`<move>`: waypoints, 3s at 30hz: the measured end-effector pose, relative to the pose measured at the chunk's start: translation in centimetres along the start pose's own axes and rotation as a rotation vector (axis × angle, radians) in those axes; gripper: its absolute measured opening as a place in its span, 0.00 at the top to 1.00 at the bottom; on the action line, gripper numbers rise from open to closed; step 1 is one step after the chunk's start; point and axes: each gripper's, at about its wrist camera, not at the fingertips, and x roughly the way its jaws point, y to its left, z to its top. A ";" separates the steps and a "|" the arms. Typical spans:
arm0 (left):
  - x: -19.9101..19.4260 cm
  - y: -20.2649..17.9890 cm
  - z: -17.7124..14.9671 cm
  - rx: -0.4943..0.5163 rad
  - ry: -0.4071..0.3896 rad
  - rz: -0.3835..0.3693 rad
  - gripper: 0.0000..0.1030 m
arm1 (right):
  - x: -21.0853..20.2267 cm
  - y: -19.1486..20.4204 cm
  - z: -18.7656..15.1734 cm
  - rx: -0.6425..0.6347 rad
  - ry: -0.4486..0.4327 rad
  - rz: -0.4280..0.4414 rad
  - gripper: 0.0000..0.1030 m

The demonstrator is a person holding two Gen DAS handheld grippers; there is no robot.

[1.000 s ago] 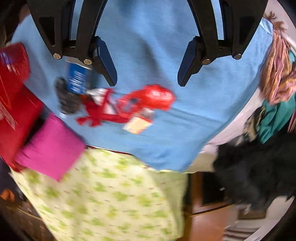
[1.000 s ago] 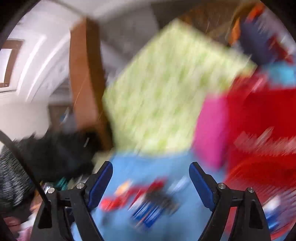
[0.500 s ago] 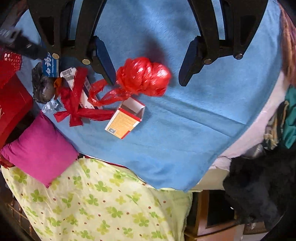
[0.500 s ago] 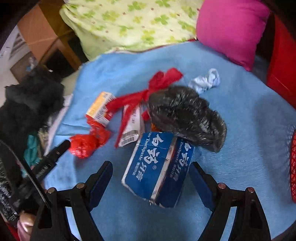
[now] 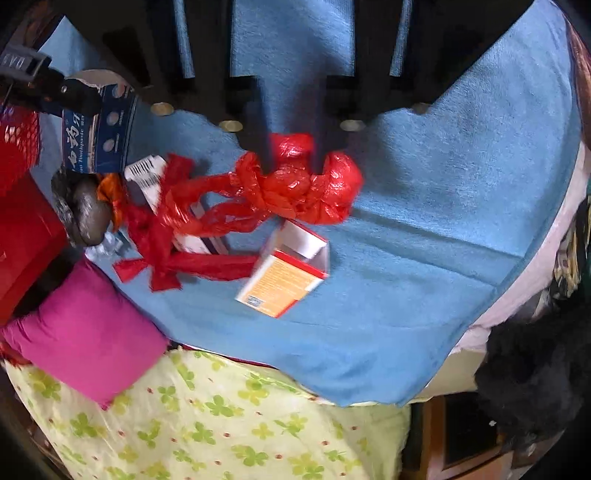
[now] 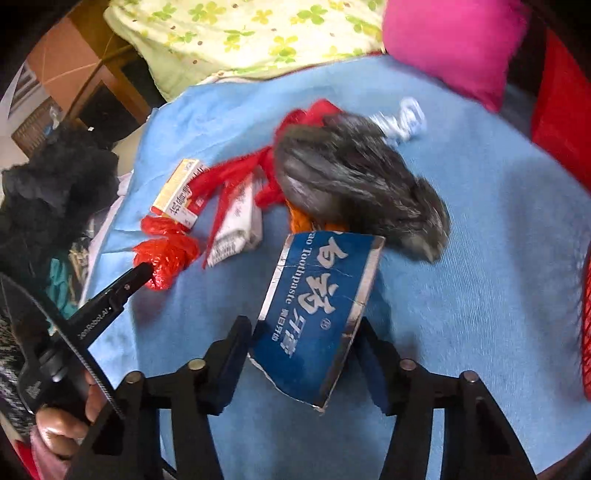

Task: Collect trash
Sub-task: 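Grasp the red plastic bag with the left gripper while the right grasps the blue toothpaste box, then carry the red bag and toothpaste box over the wastebasket and release them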

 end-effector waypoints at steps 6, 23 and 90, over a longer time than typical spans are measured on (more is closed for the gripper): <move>-1.8 -2.3 -1.3 0.037 -0.007 -0.008 0.81 | -2.8 -4.1 -0.9 0.033 -0.004 0.060 0.45; -11.0 -6.8 -1.8 0.066 -0.239 -0.017 0.81 | -12.6 -4.2 -2.0 -0.102 -0.301 0.105 0.45; -19.4 -37.8 -3.6 0.447 -0.375 -0.178 0.80 | -28.4 -25.5 -7.4 0.402 -0.758 0.106 0.38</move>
